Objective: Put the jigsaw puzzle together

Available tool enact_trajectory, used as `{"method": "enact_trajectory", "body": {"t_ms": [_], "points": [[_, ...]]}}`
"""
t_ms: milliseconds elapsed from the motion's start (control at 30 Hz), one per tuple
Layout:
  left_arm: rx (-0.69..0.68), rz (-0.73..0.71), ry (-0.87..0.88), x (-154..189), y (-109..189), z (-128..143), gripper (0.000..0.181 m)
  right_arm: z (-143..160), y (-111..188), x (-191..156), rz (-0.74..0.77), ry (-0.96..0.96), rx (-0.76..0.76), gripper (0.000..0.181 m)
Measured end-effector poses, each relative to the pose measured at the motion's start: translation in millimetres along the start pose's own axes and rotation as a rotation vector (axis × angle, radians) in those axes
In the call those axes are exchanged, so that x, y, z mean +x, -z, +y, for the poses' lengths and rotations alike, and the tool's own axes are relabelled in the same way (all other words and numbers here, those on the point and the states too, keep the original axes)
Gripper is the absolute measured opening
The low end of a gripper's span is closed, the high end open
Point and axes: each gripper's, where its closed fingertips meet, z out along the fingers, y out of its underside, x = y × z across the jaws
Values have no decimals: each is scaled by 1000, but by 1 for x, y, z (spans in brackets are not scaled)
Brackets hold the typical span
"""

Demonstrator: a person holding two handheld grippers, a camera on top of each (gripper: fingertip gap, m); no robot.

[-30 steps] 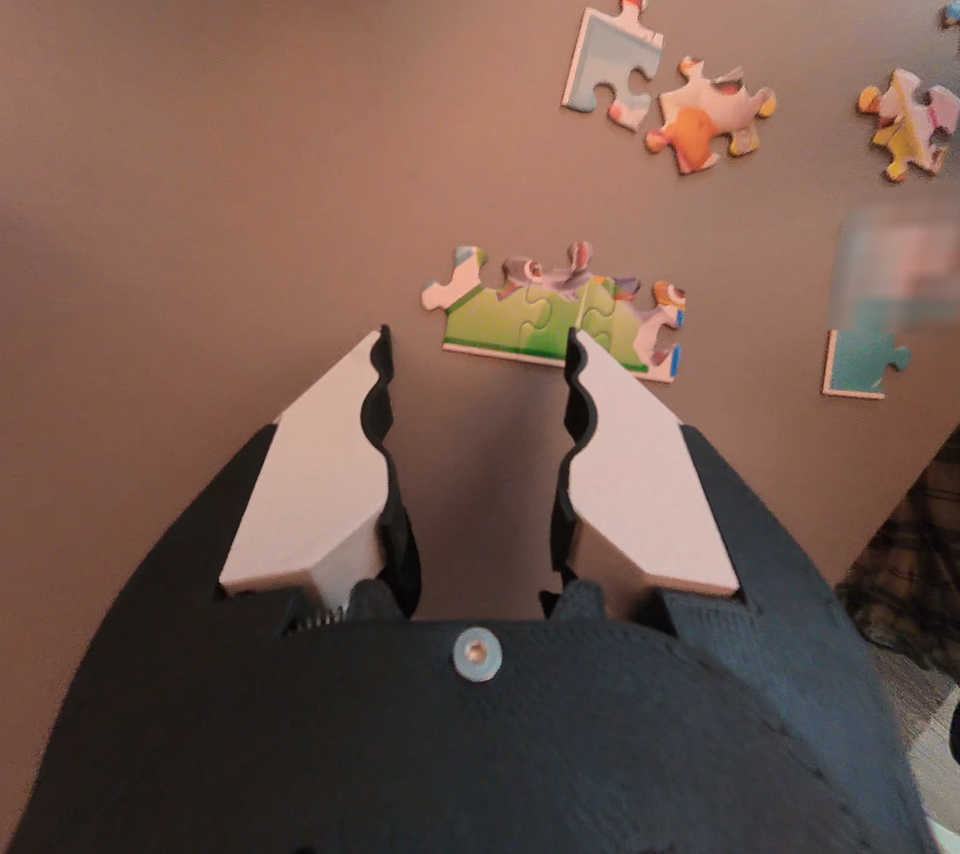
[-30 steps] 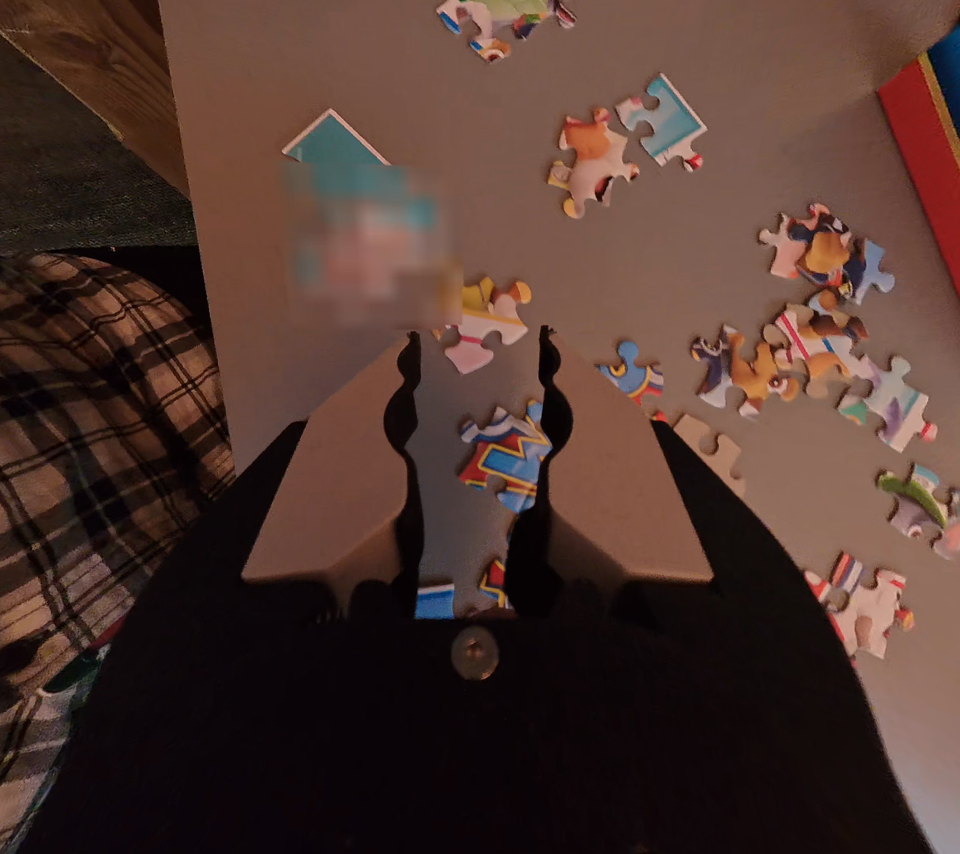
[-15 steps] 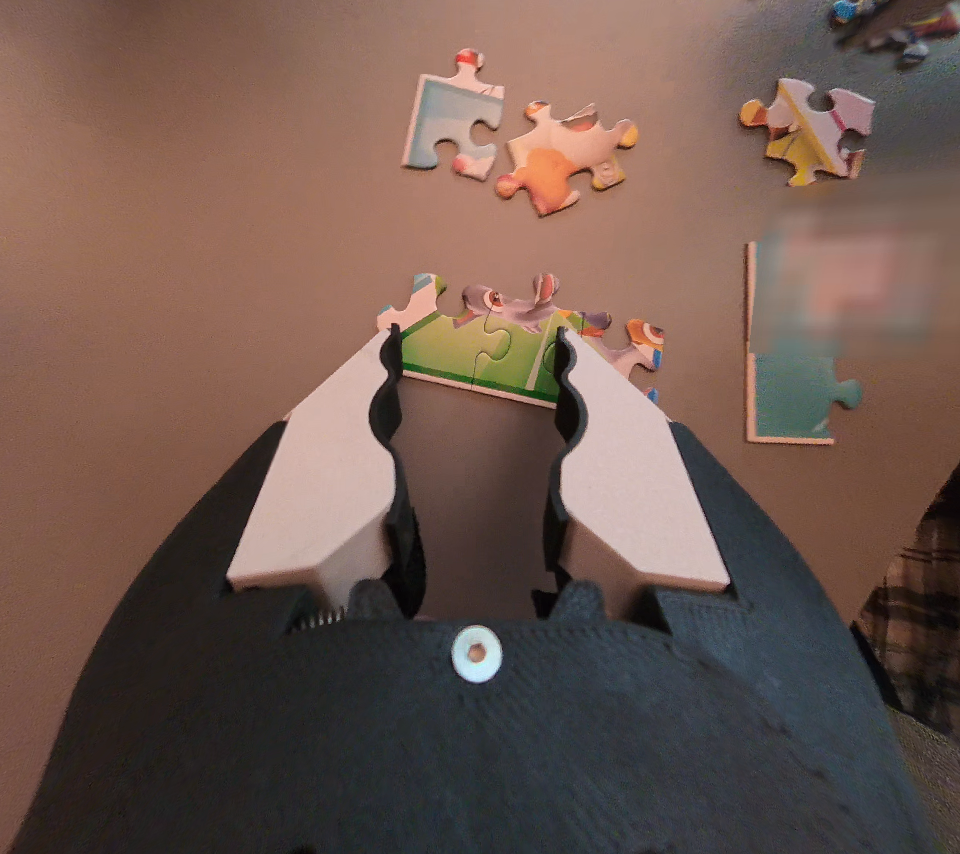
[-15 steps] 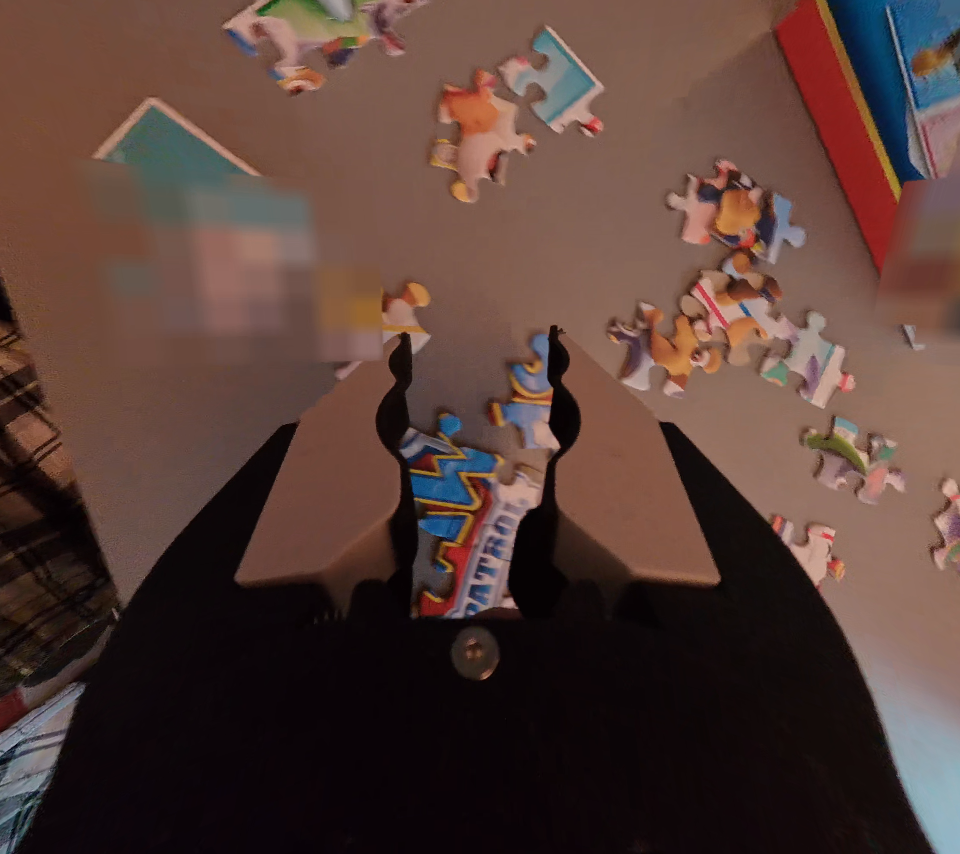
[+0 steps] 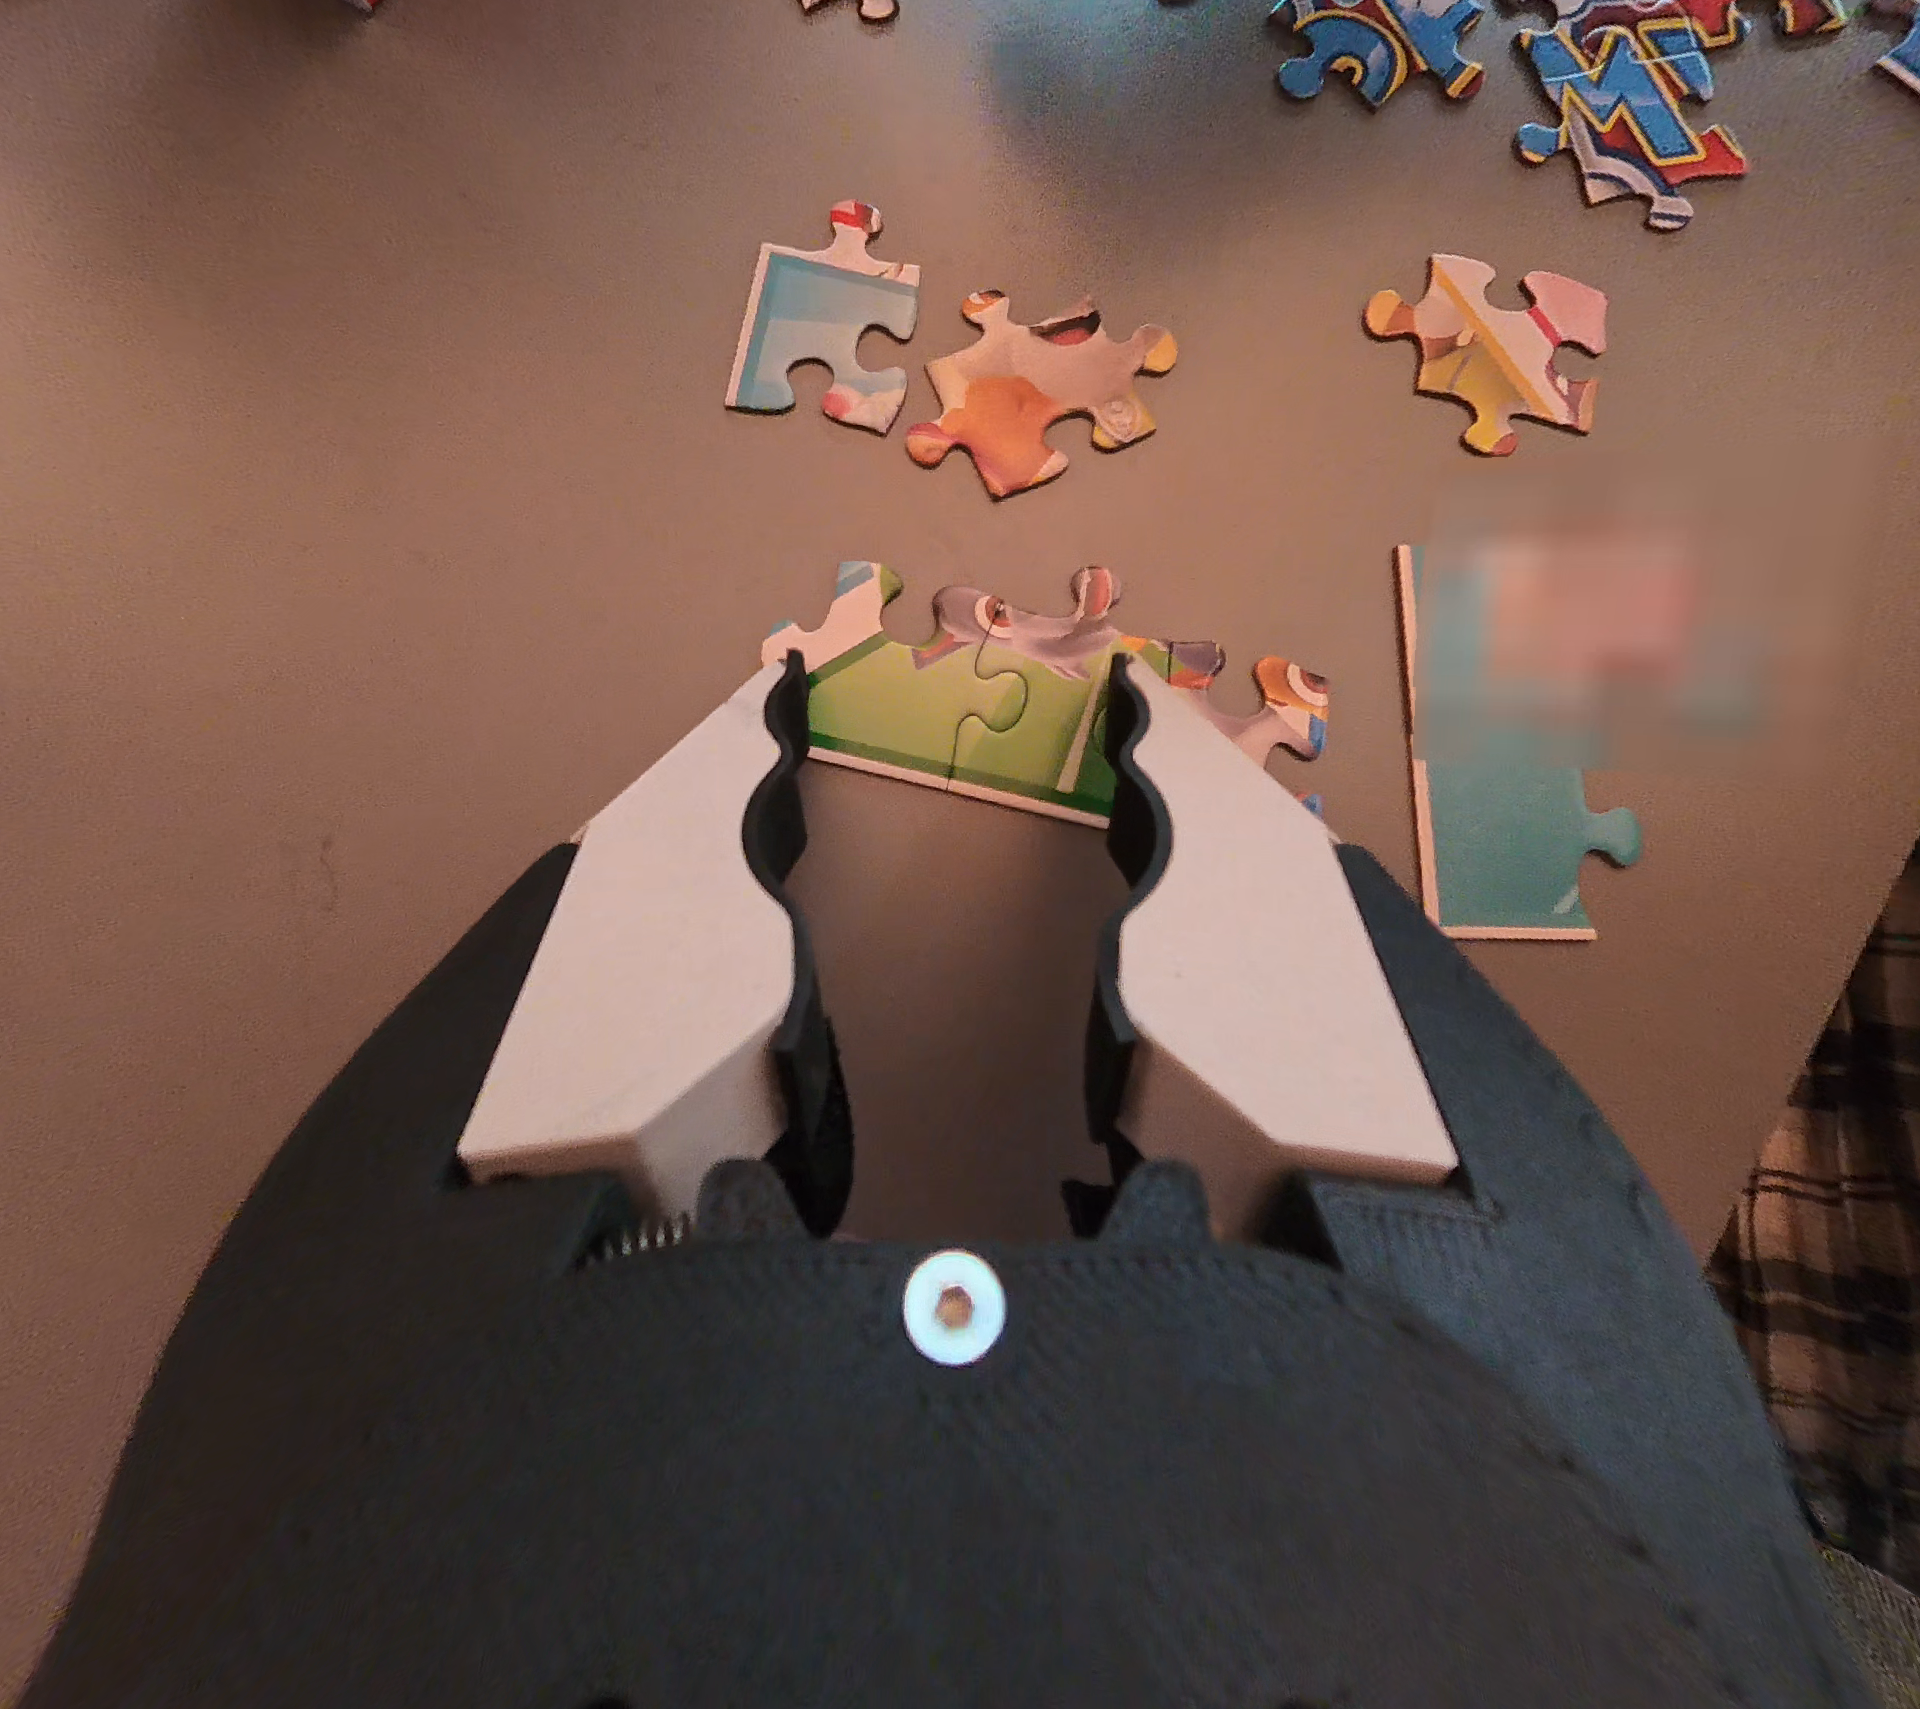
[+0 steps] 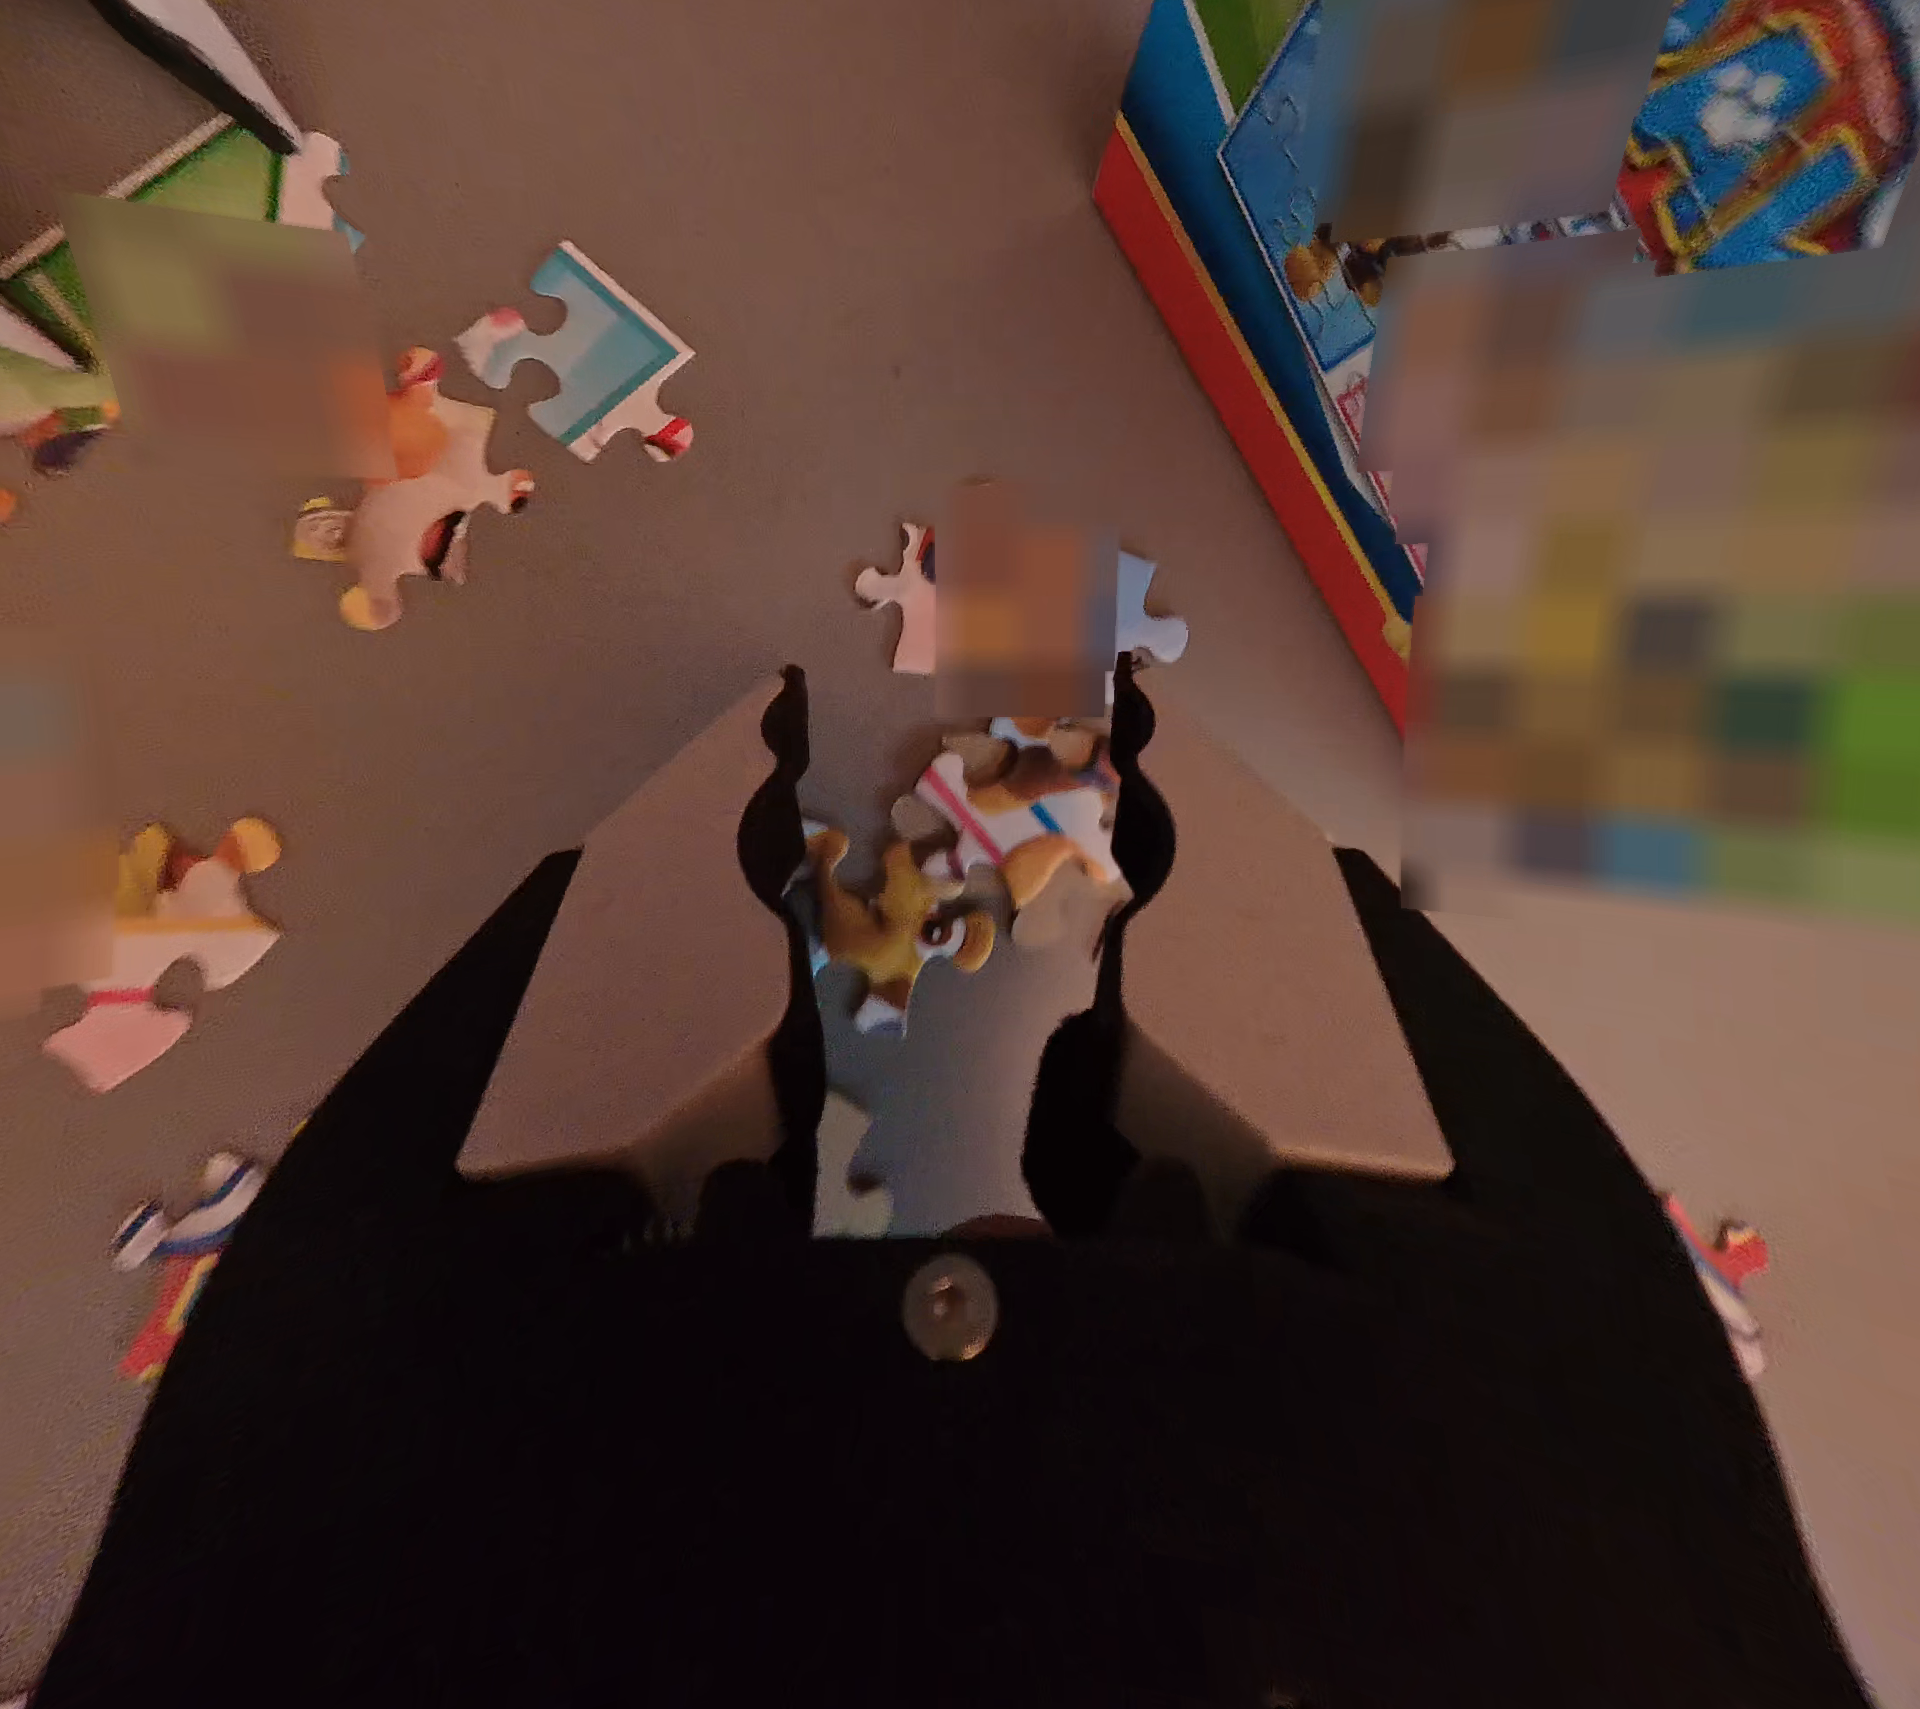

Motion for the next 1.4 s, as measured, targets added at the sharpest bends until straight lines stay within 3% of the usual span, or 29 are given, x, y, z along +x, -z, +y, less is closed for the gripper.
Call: {"method": "enact_trajectory", "body": {"t_ms": [167, 267, 500, 600, 667, 733, 800, 967, 1000, 1233, 1400], "points": [[15, 5, 1, 1, -1, -1, 58, -3, -23, 5, -28, -34, -6, 33], [18, 14, 1, 1, -1, -2, 58, -3, -23, 3, -39, -30, -5, 29], [40, 23, -31, 2, 3, -18, 60, 4, -14, -16, -83, 10, -10, 0], [64, 29, -69, 4, 4, -35, 58, 13, -6, -34, -141, 46, -38, 0], [58, 33, -103, 4, 0, -46, 58, 10, -1, -27, -73, 61, -8, 2], [38, 38, -139, 3, -8, -56, 58, 7, -2, -19, -35, 35, 4, 25], [20, 48, -164, 2, -18, -65, 58, 10, -9, -10, -20, -4, -26, 36], [-22, 82, -195, -2, -40, -79, 58, 7, -13, -9, -50, -36, -19, 25], [-26, 83, -199, -4, -43, -81, 57, 8, -13, -11, -62, -28, -21, 14], [-57, 114, -221, -16, -68, -99, 59, 12, -9, -19, -109, -13, -4, 13], [-102, 215, -237, -15, -87, -102, 63, 17, -3, -33, -140, 56, -2, 12]]}}
